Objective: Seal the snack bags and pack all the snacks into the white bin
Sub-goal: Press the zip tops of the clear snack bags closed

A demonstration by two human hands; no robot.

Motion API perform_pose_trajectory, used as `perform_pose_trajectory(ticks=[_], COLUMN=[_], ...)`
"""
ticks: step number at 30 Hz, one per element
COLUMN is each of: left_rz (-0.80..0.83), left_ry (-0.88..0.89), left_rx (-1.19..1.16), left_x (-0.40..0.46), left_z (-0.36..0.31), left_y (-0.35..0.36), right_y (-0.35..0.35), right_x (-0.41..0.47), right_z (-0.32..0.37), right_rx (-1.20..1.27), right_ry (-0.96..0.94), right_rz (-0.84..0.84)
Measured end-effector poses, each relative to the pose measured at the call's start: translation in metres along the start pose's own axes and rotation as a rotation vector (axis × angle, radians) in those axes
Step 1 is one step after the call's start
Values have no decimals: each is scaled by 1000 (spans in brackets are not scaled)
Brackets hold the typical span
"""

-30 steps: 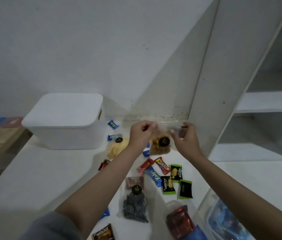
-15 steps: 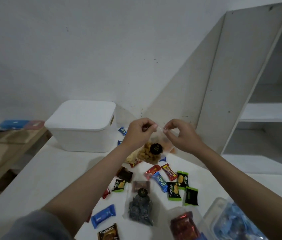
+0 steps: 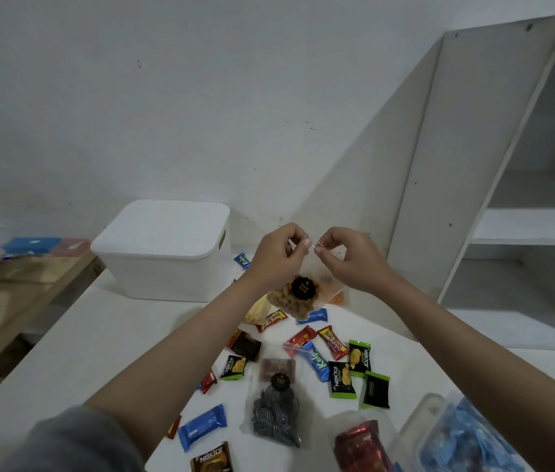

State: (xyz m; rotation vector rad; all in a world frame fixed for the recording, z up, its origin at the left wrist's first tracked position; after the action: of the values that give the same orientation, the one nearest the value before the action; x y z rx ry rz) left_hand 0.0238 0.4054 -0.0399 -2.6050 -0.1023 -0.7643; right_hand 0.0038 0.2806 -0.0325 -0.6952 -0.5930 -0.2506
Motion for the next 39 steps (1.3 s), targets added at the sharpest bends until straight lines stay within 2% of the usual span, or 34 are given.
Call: perform_pose_trajectory(ticks=[7, 12, 22, 39], left_rz=[7, 30, 41, 75], left_ry=[62, 37, 28, 29], left_rx=[55, 24, 26, 22], left_x=[3, 2, -1, -7], left_z=[-15, -16, -24, -15], left_y=[-3, 1, -3, -4], right_y=[-3, -9, -11, -6], right_x=[3, 5, 0, -4], right_z=[4, 5, 1, 5], right_rx=[60, 82, 229, 163], right_ry=[41, 34, 150, 120], right_rz=[-16, -42, -23, 1])
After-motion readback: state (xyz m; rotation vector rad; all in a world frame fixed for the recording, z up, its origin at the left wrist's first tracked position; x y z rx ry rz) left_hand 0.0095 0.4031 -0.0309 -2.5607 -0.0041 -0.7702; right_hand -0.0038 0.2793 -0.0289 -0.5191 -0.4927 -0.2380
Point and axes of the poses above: each hand's wrist, its own x-axis towards the middle knuckle, its own y-axis out of the palm, z = x × y, the point moved 9 cm from there along x, towards the middle knuckle, and after that the axes turned 15 degrees about -z, right-handed, at the moved point
